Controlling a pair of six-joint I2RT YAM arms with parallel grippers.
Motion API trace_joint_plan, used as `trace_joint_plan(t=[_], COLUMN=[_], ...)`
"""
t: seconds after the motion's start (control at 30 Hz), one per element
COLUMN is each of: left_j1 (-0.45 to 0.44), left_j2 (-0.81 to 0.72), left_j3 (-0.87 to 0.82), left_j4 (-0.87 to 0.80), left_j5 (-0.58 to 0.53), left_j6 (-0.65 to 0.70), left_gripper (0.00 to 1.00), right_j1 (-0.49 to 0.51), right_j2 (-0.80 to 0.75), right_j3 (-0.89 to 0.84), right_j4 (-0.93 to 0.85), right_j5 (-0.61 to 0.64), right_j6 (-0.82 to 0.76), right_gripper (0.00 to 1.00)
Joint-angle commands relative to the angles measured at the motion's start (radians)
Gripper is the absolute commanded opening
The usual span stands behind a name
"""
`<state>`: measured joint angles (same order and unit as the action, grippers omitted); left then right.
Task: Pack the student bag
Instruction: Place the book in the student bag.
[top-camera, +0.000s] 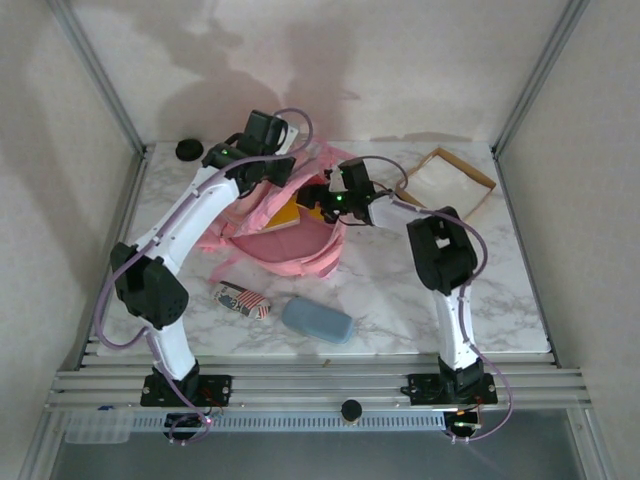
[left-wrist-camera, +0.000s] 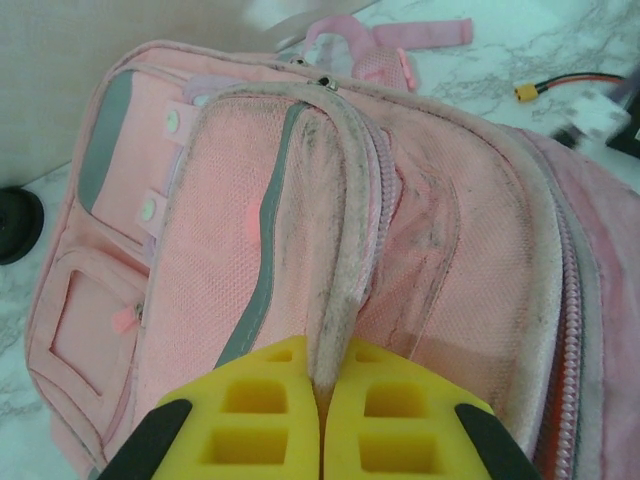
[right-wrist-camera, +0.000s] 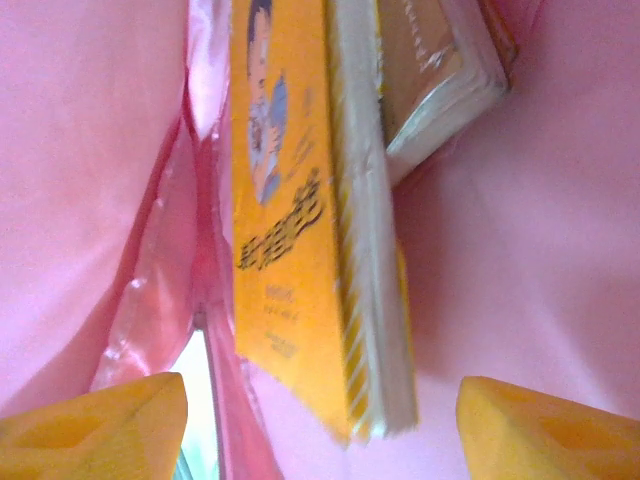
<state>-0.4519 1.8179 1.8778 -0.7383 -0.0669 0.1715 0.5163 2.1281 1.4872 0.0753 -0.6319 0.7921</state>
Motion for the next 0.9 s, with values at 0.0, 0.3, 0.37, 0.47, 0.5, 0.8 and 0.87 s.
trace_joint_plan(t=[0.0, 0.3, 0.37, 0.47, 0.5, 0.8, 0.87], left_j1=[0.012, 0.013, 0.013, 0.012, 0.012, 0.009, 0.007], left_j2=[-0.081, -0.076, -0.075, -0.068, -0.064, -0.050, -0.045], left_j3=[-0.002, 0.001, 0.005, 0.017, 0.026, 0.046, 0.047], left_j4=[0.061, 0.091, 0.088, 0.081, 0.073, 0.025, 0.024], left_j5=[-0.019, 0.001, 0.005, 0.023, 0.034, 0.127, 0.133], left_j6=[-0.041, -0.068, -0.070, -0.070, -0.072, -0.052, -0.058], left_gripper=[0.00, 0.00, 0.00, 0.00, 0.00, 0.00, 0.00], right_j1=[0.052, 0.211, 0.223, 0.223, 0.223, 0.133, 0.111], right_j2=[-0.135, -0.081, -0.036, 0.042, 0.067, 0.105, 0.127], right_j3=[-0.110, -0.144, -0.127, -0.075, -0.043, 0.005, 0.051], right_j4=[-0.073, 0.043, 0.086, 0.140, 0.139, 0.355, 0.352], right_j5=[0.131, 0.166, 0.180, 0.201, 0.221, 0.406, 0.436], right_j6=[-0.025, 0.096, 0.127, 0.158, 0.146, 0.123, 0.118], right_gripper=[0.70, 0.48, 0.44, 0.33, 0.31, 0.25, 0.25])
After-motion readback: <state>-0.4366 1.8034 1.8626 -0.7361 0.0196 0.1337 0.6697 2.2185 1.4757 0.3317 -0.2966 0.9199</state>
